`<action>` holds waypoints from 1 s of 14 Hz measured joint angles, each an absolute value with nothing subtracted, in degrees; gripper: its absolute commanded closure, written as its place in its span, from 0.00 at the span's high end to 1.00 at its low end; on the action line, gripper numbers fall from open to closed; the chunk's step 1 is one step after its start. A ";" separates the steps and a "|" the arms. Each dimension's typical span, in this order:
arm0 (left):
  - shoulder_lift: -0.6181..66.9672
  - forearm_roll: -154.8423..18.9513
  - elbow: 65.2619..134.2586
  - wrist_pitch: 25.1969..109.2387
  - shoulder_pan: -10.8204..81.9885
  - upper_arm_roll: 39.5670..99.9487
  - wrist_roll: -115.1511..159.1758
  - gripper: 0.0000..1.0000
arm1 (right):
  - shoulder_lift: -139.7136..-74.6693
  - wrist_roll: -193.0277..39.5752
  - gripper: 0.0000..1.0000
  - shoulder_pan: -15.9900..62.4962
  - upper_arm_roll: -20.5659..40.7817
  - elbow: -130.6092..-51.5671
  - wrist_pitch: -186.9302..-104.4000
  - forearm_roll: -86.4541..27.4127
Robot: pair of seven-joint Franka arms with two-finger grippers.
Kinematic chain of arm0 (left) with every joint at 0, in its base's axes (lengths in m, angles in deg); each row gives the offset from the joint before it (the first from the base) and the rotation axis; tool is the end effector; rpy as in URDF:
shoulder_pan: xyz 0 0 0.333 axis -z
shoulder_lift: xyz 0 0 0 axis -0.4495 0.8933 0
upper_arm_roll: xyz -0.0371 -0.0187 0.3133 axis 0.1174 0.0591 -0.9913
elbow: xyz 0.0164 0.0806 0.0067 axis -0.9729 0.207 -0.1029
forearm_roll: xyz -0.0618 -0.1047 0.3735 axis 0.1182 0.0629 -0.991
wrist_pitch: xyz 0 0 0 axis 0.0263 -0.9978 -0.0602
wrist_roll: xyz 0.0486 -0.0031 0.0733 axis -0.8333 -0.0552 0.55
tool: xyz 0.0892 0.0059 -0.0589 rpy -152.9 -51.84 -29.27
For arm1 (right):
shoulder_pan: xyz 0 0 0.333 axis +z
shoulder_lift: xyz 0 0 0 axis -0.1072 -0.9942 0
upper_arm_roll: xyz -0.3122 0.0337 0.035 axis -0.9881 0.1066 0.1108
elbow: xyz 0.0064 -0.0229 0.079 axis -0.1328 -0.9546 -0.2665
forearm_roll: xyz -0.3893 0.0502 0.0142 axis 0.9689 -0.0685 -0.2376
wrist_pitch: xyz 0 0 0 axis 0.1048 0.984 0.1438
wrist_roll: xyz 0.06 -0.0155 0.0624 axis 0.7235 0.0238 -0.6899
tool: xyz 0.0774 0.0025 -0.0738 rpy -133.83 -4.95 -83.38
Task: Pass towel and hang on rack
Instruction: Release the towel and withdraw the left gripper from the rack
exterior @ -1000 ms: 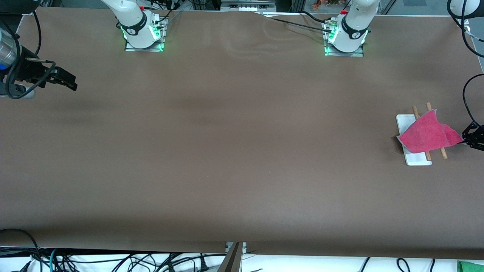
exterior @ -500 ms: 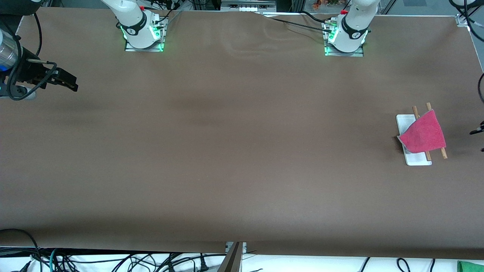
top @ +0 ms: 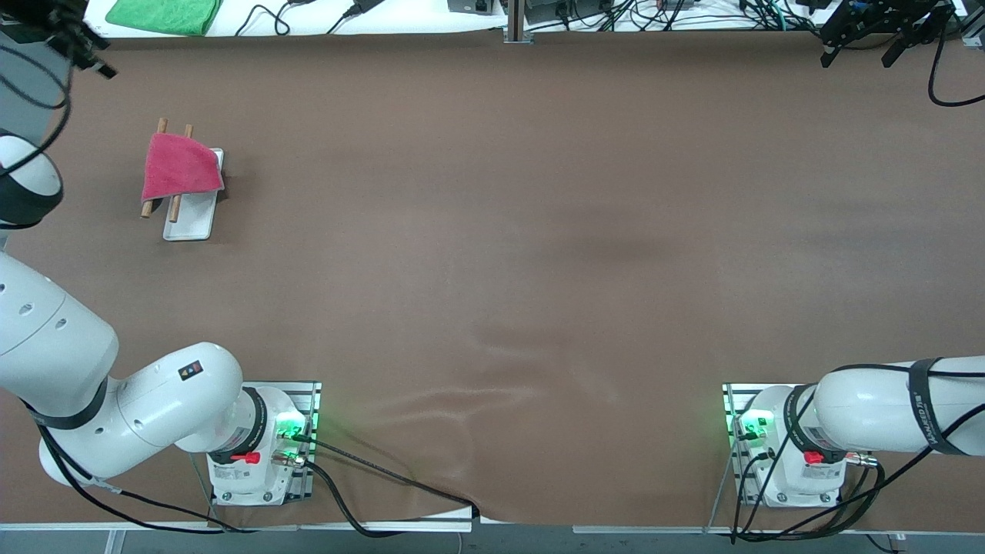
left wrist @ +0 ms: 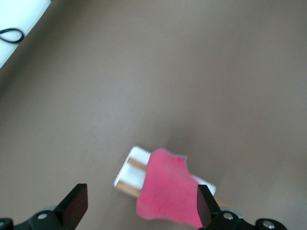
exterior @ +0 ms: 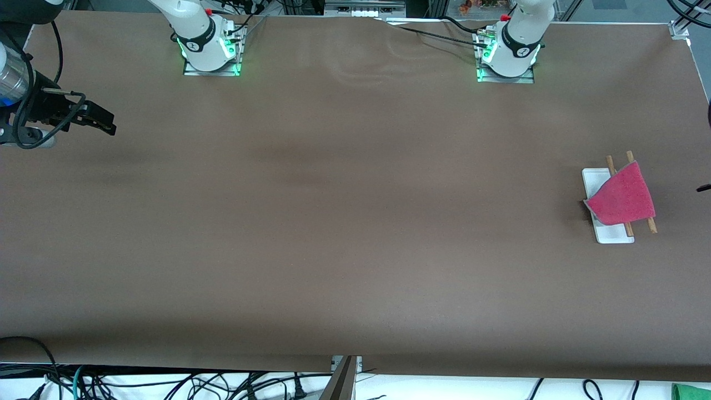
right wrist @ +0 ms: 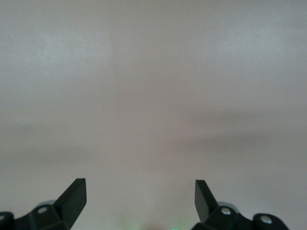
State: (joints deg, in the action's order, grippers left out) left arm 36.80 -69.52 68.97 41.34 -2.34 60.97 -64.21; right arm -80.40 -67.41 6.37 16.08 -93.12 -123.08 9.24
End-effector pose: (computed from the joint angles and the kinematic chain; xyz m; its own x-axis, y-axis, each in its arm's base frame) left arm 0.6472 0.2443 0.4852 0.5228 -0.8325 0.1833 -0.8518 -0.5018 0.1506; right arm 0.5348 0.0039 0.5705 0.9949 -0.0603 -0.0807 -0.0573 -0.9976 0.0383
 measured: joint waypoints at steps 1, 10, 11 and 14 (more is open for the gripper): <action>35.85 -70.58 68.99 40.60 0.76 61.06 -60.11 1.00 | -80.42 -67.41 1.00 6.38 16.09 -93.11 -123.08 9.24; 27.78 -79.23 73.96 33.67 22.64 56.74 -17.53 0.95 | -80.49 -67.41 1.00 6.40 16.15 -93.05 -123.09 9.23; 24.95 -79.66 76.90 34.24 25.80 55.75 -12.37 0.99 | -80.53 -67.41 1.00 6.40 16.15 -93.03 -123.09 9.24; 16.33 -79.76 87.56 42.01 30.82 55.30 4.94 1.00 | -80.66 -67.41 1.00 6.41 16.16 -92.95 -123.09 9.23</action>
